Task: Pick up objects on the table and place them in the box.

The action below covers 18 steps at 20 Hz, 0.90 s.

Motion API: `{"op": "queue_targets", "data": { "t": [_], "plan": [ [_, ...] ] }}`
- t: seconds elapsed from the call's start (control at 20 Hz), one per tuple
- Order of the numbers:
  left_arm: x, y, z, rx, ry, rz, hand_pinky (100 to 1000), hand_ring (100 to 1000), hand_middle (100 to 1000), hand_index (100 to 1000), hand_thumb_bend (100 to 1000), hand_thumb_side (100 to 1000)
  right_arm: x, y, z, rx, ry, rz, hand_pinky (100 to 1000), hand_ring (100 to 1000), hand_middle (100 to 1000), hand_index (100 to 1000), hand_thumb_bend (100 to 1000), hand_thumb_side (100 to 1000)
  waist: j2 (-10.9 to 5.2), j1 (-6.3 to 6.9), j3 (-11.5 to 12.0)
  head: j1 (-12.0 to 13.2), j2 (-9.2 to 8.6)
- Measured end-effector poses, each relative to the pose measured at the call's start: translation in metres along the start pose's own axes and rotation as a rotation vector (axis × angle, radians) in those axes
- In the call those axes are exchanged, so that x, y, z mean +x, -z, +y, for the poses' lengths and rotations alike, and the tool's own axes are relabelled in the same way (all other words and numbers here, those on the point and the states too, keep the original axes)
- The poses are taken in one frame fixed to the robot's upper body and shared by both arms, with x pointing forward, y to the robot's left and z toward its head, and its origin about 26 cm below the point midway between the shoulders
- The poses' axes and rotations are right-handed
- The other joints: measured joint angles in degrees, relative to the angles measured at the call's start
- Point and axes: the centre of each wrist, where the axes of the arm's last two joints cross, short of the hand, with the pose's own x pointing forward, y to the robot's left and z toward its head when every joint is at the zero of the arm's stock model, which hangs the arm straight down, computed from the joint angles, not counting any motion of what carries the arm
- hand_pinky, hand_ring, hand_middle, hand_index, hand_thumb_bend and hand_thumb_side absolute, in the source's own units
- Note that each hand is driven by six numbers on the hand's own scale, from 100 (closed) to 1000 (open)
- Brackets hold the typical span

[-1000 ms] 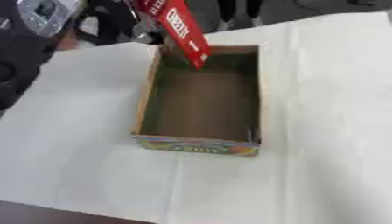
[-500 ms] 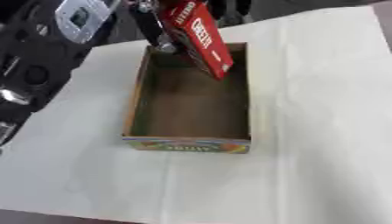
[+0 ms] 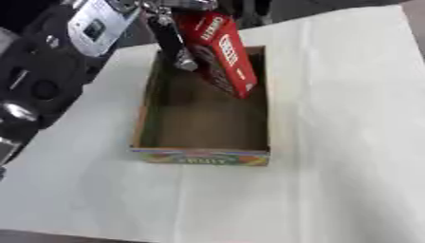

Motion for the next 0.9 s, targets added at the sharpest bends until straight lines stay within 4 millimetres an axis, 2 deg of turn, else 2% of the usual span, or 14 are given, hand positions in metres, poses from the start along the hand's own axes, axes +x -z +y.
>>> {"op": "queue_targets", "data": {
  "t": [0.05,0.1,0.15,0.2,0.25,0.3,0.35,0.4,0.45,0.55,0.9],
  "plan": [
    [0.000,0.001,-0.002,-0.015,-0.019,0.000,334,459,486,557,221,100,0.000,0.000,0.000,0.000,-0.001,0.000,404,737,808,839,100,753,0.00,0.01,0.0,-0.1,0.11],
    [0.000,0.002,-0.004,-0.030,-0.033,0.001,322,451,479,551,202,100,0.000,0.000,0.000,0.001,-0.001,0.000,404,737,808,839,100,753,0.00,0.01,0.0,-0.3,0.30],
    [0.000,0.003,-0.006,-0.045,-0.043,0.003,457,550,567,633,483,228,0.000,0.000,0.000,0.001,-0.002,0.000,404,737,808,839,100,753,0.00,0.02,0.1,-0.4,0.33],
    [0.000,0.003,-0.008,-0.060,-0.048,0.006,445,540,557,623,453,207,0.000,0.000,0.000,0.001,-0.002,0.000,404,737,808,839,100,753,0.00,0.04,0.2,-0.4,0.33],
    [-0.001,0.004,-0.011,-0.074,-0.051,0.010,606,704,719,751,795,430,0.000,0.000,0.000,0.001,-0.002,0.000,403,737,808,839,100,753,0.00,0.04,0.3,-0.4,0.34],
    [-0.002,0.004,-0.013,-0.086,-0.048,0.018,737,804,823,857,954,485,0.000,0.000,0.000,0.001,-0.002,0.000,403,737,808,839,100,753,0.00,0.04,0.3,-0.4,0.34],
    [-0.002,0.003,-0.013,-0.095,-0.034,0.031,889,903,928,953,1000,475,0.000,0.000,0.000,0.001,-0.002,0.000,403,737,808,839,100,753,0.00,0.04,0.3,-0.4,0.34],
    [-0.003,0.002,-0.013,-0.103,-0.012,0.048,992,972,997,1000,1000,457,0.000,0.000,0.000,0.001,-0.002,0.000,403,737,808,839,100,753,0.00,0.04,0.3,-0.4,0.34],
    [-0.003,0.001,-0.013,-0.111,0.016,0.069,1000,1000,1000,1000,1000,453,0.000,0.000,0.000,0.001,-0.002,0.000,403,737,808,839,100,753,0.00,0.04,0.4,-0.4,0.35],
    [-0.004,-0.001,-0.012,-0.117,0.068,0.104,1000,1000,1000,1000,1000,445,0.000,0.000,0.000,0.001,-0.002,0.000,403,737,808,839,100,753,0.00,0.04,0.4,-0.4,0.35],
    [-0.008,-0.010,0.001,-0.087,0.170,0.180,1000,1000,1000,1000,1000,519,0.000,0.000,0.000,0.001,-0.002,0.000,401,737,808,839,100,752,0.00,0.03,0.7,-0.4,0.35]
  ]
}}
